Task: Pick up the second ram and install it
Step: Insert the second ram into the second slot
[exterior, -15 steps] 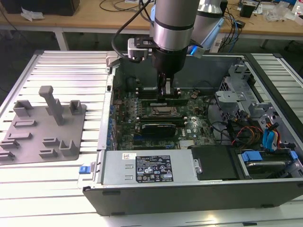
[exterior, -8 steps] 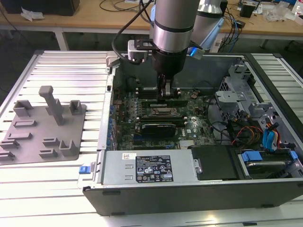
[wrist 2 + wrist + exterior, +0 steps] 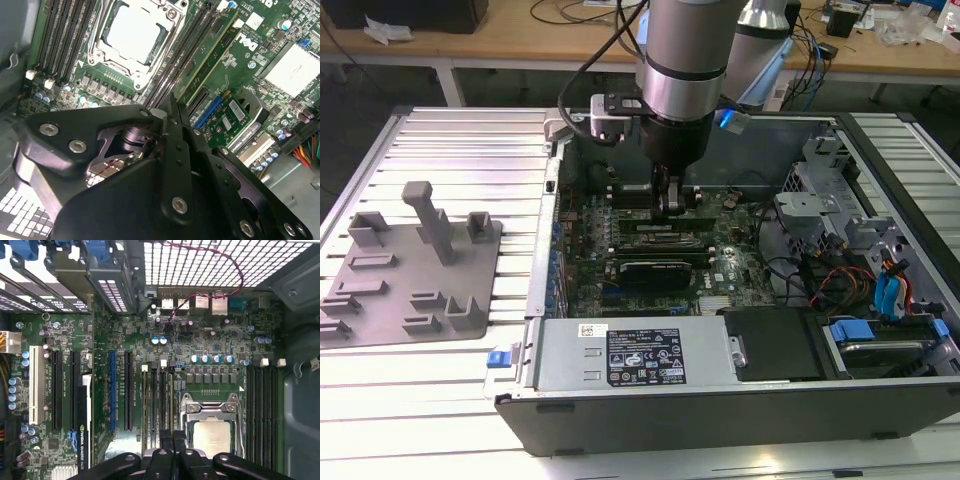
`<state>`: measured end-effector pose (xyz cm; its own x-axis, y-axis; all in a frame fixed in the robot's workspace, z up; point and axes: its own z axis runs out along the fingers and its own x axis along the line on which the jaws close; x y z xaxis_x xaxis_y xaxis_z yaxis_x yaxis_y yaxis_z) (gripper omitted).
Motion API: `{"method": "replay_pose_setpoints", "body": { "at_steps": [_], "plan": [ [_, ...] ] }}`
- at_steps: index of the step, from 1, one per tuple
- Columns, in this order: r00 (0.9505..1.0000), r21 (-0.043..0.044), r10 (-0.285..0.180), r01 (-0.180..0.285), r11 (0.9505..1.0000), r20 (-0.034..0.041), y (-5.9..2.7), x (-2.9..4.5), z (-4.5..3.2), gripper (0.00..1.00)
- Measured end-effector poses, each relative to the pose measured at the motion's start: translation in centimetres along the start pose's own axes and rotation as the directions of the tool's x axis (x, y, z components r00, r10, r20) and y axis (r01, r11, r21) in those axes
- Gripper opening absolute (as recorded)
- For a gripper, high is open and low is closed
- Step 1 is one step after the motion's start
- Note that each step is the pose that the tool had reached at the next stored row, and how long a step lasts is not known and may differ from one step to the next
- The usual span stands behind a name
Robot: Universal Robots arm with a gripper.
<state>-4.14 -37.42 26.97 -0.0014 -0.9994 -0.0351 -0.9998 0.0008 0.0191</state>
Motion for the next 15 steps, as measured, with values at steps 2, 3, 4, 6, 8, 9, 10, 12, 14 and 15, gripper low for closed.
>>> {"method": "replay_pose_setpoints", "body": {
  "at_steps": [2,3,4,6,8,9,10,12,14,15],
  "plan": [
    [1.0000,-0.0001,0.000,0.000,1.0000,-0.0004,0.00,0.02,0.14,0.09],
    [1.0000,0.0003,0.000,0.000,1.0000,0.0003,-0.01,0.02,0.31,0.09],
    [1.0000,0.0001,0.000,0.000,1.0000,0.0000,-0.01,0.03,0.51,0.09],
    [1.0000,0.0001,0.000,0.000,1.0000,-0.0001,-0.02,0.04,0.67,0.09],
    [1.0000,0.0001,0.000,0.000,1.0000,0.0000,-0.02,0.06,1.09,0.09],
    [1.0000,0.0000,0.000,0.000,1.0000,-0.0001,-0.03,0.06,1.26,0.09],
    [1.0000,0.0000,0.000,0.000,1.0000,-0.0001,-0.03,0.06,1.35,0.09],
    [1.0000,0.0001,0.000,0.000,1.0000,0.0000,-0.04,0.07,1.58,0.09],
    [1.0000,0.0001,0.000,0.000,1.0000,0.0000,-0.04,0.07,1.71,0.09],
    [1.0000,0.0001,-0.002,0.002,1.0000,0.0000,-0.04,0.08,1.78,0.09]
  ]
}}
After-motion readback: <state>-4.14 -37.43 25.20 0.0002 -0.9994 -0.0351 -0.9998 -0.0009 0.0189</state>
